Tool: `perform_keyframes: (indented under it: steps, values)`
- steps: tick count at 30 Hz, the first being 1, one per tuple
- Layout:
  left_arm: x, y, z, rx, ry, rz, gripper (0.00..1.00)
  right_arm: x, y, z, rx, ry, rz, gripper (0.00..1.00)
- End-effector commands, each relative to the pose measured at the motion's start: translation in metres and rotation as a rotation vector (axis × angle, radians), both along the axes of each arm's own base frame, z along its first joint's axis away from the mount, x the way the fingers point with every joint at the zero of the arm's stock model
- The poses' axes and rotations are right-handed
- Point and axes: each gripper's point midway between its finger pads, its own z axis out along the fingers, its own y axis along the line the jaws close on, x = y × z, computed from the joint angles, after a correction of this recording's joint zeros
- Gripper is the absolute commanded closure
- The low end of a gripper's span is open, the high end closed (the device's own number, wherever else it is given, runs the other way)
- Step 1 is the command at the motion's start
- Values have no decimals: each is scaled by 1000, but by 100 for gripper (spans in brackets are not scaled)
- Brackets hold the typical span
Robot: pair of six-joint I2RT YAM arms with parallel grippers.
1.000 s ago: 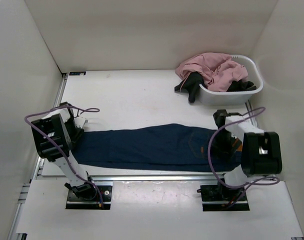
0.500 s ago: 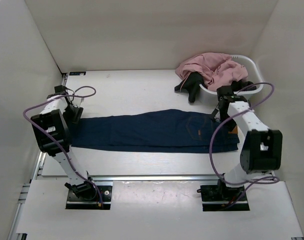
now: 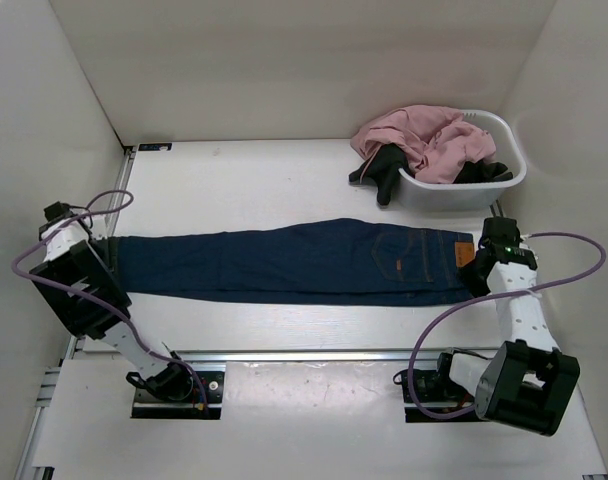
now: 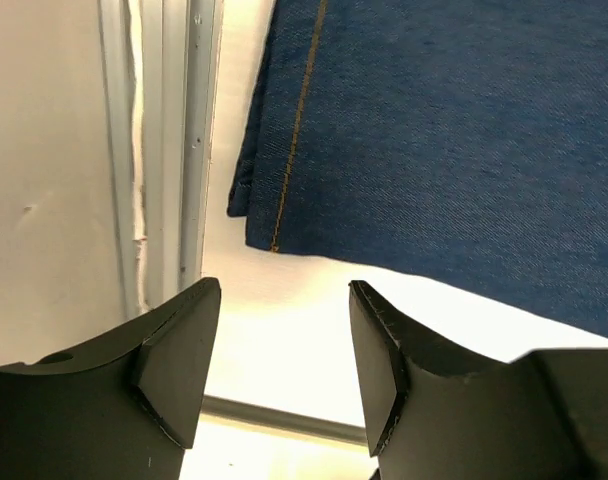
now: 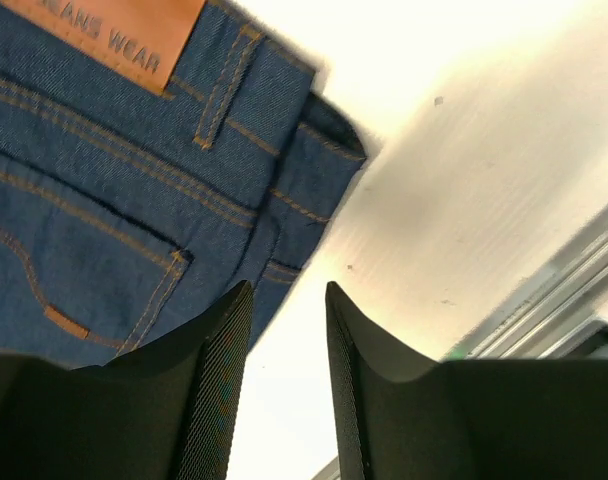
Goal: Fold and stack the trousers
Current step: Fold the trousers
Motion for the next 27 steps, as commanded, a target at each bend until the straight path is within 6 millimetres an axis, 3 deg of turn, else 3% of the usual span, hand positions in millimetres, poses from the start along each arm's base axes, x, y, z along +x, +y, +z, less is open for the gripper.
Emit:
perform_keyframes:
  steps: [1,8,12,15,19,21,22,27]
  values:
    - [15,2,-4,-54,-86,50,34,26,6,8,35,-99,53,59]
    - [10,-4,-34,-195,-89,127,37,15,-2,-5,-11,-29,57,59]
    - [3,-12,-47,-232,-59,129,38,13,-8,-4,-35,-21,47,47]
    - [1,-13,-52,-236,-50,120,45,12,-10,-7,-40,-9,43,39]
    - [0,-16,-54,-245,-47,101,65,14,-8,-18,-23,8,49,39]
    - [1,-17,-54,-252,-53,99,75,17,-5,-28,-3,9,57,43]
    - [1,-16,-51,-245,-61,98,86,20,-3,-33,9,17,62,45]
    - [0,-17,-49,-240,-61,78,86,42,1,-42,52,-11,71,55]
